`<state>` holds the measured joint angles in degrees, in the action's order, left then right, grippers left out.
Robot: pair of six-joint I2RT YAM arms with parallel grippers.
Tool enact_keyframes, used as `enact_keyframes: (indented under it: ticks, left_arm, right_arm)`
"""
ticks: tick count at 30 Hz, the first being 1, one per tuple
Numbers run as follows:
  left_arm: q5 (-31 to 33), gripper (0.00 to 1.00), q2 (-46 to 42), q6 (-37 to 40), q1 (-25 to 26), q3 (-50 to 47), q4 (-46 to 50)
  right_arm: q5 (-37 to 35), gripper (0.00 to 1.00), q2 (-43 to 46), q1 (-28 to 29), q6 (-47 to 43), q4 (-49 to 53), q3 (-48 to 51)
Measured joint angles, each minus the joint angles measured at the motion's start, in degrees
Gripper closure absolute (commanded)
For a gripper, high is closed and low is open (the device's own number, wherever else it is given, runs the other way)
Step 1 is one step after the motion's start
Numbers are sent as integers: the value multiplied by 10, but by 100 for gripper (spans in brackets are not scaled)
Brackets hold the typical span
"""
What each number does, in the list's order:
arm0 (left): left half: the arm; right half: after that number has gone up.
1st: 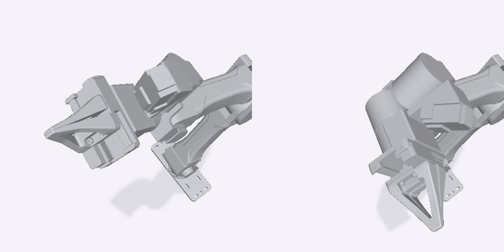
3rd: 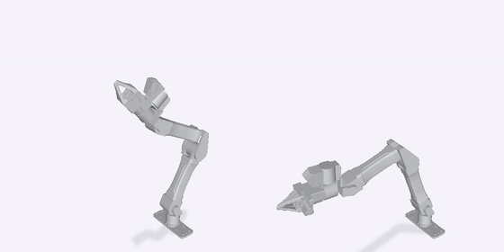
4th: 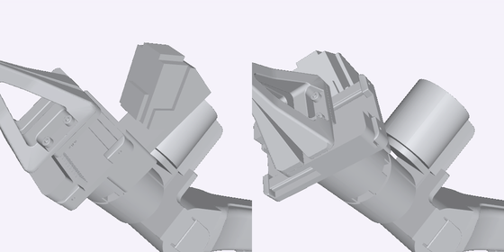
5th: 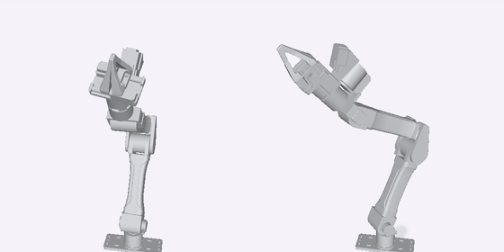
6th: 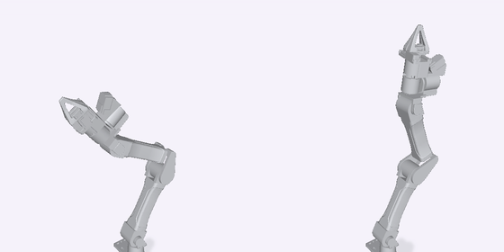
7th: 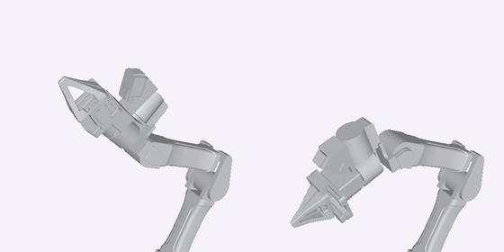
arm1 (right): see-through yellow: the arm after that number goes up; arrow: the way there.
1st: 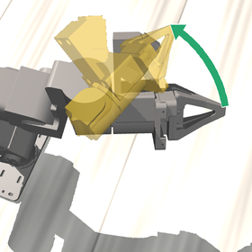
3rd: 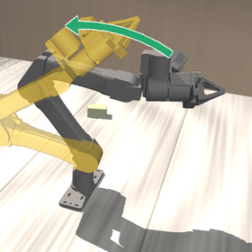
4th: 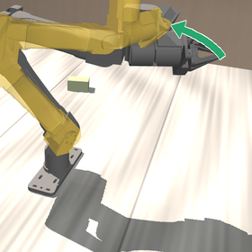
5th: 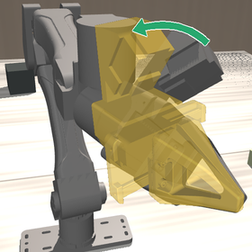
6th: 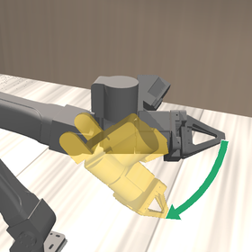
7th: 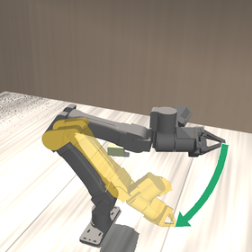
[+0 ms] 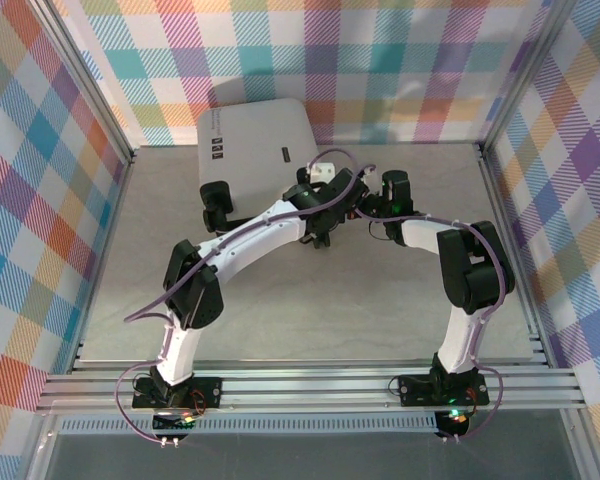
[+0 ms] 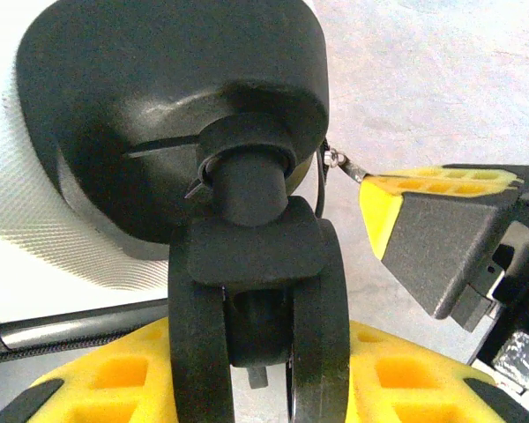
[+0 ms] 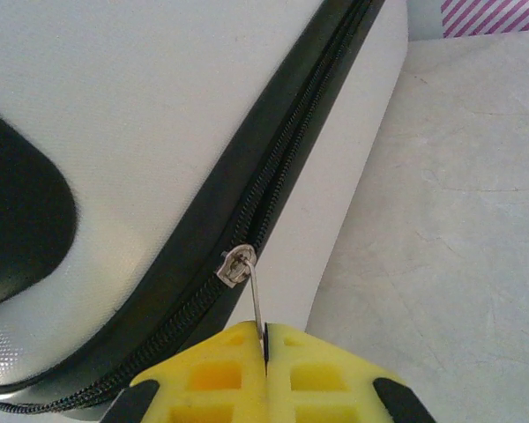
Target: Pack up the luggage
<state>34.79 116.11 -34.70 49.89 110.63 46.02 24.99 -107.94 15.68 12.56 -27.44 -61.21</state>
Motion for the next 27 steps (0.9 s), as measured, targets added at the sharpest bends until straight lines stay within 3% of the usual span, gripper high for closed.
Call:
enact_keyframes:
  ticks: [13,27]
  left_arm:
    - [-43,90,-123,14,18,-162,-59]
    - [-43,91,-247,8,134,-289,-13]
  right_arm:
    - [31,100,-23,0,0,36,-47]
    - [-34,100,-103,-29,14,74,-162]
